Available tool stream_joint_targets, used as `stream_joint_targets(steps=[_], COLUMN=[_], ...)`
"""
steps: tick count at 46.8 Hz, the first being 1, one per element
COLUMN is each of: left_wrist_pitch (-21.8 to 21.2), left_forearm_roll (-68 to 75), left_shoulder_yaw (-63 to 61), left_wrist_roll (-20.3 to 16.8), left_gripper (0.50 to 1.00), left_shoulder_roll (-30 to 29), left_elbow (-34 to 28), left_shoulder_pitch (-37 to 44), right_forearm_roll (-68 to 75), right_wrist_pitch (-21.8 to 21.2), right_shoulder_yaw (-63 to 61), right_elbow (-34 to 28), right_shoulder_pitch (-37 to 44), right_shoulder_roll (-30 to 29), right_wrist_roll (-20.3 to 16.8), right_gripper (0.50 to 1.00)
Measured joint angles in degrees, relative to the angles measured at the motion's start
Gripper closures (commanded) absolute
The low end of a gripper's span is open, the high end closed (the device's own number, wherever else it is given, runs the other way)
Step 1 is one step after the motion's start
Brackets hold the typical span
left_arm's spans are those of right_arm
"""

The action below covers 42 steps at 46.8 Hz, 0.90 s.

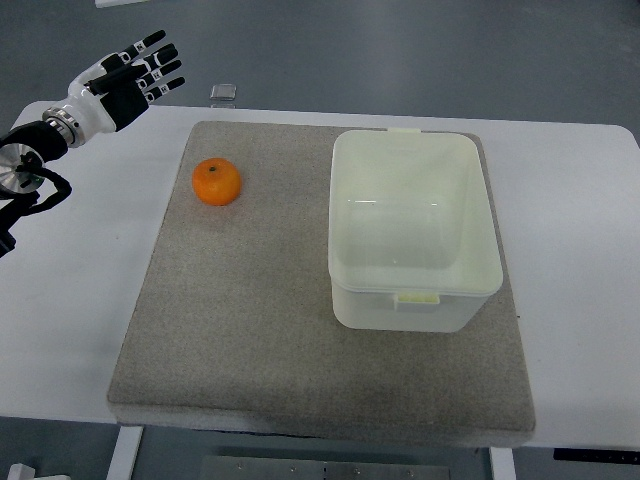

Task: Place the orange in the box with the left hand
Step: 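Move the left hand from rest toward the orange on the mat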

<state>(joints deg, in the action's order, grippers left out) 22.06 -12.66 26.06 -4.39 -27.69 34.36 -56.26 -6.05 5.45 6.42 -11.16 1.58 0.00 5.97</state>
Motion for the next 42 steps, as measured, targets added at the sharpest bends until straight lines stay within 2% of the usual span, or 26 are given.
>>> stream_joint_targets(steps=[33, 37, 42], left_wrist_pitch=[0.18, 0.42, 0.1], left_forearm_roll=[0.84, 7.35, 24.07], left_shoulder_yaw=[0.08, -0.12, 0.69], left_wrist_roll=[-1.14, -1.29, -2.11], left_gripper=[0.508, 0.508, 0.508], left_shoulder_roll=[-0.36, -0.52, -0.53], left_elbow=[-0.22, -0.3, -0.21], left_shoulder_pitch=[0.5, 0.17, -0.61], right_forearm_roll=[0.0, 0.0, 0.0], right_wrist_pitch=[0.0, 0.0, 0.0], right_shoulder_yaw=[0.0, 0.0, 0.0], right_elbow=[0.0, 0.0, 0.0], right_shoulder_pitch=[0.01, 0.0, 0.0], right_shoulder_roll=[0.0, 0.0, 0.0], right_wrist_roll=[0.0, 0.0, 0.0], right_gripper=[0.556, 0.556, 0.556])
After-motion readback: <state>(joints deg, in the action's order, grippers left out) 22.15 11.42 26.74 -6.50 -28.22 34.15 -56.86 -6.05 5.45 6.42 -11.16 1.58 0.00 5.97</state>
